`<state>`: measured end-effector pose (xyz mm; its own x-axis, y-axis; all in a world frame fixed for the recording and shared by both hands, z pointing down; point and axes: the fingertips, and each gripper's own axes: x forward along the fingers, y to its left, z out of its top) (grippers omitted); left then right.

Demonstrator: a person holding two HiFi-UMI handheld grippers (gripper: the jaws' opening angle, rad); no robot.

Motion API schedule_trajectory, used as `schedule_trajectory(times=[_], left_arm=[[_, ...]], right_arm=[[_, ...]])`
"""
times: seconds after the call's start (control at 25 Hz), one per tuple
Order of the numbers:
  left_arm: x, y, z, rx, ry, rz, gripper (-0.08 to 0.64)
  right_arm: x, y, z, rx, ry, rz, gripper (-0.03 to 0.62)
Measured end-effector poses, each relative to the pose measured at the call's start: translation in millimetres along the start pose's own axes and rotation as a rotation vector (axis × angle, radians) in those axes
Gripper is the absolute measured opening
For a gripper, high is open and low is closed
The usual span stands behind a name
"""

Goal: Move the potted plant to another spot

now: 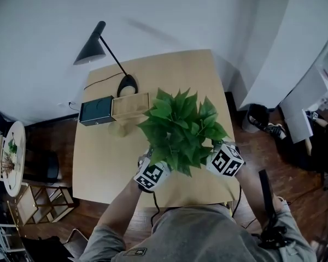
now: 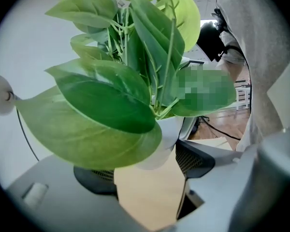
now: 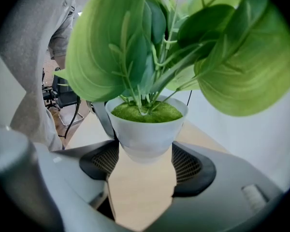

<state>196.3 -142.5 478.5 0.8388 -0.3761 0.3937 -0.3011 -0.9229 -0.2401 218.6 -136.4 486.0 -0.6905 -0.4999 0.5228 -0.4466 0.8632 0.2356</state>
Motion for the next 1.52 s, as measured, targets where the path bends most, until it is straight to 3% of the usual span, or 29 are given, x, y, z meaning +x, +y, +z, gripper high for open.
schedule_trajectory(times=[0.48, 1.04, 1.52], left_arm=[[-24.7, -6.1, 5.2, 0.009, -0.018, 0.003, 0.367], [-60.0, -0.6, -17.7, 0.003, -0.022, -0.019, 0.367], [-91.1, -10.8, -28.4, -0.049, 0.008, 0.076, 0.367]], right_arm=[[-2.5, 17.1, 18.2, -0.005, 0.013, -0.009, 0.347], [24.0, 43.2, 40.6, 0.012, 0.017, -0.016, 0.346], [34.3, 70.2, 52.8, -0.045, 0.006, 0.064, 0.345]])
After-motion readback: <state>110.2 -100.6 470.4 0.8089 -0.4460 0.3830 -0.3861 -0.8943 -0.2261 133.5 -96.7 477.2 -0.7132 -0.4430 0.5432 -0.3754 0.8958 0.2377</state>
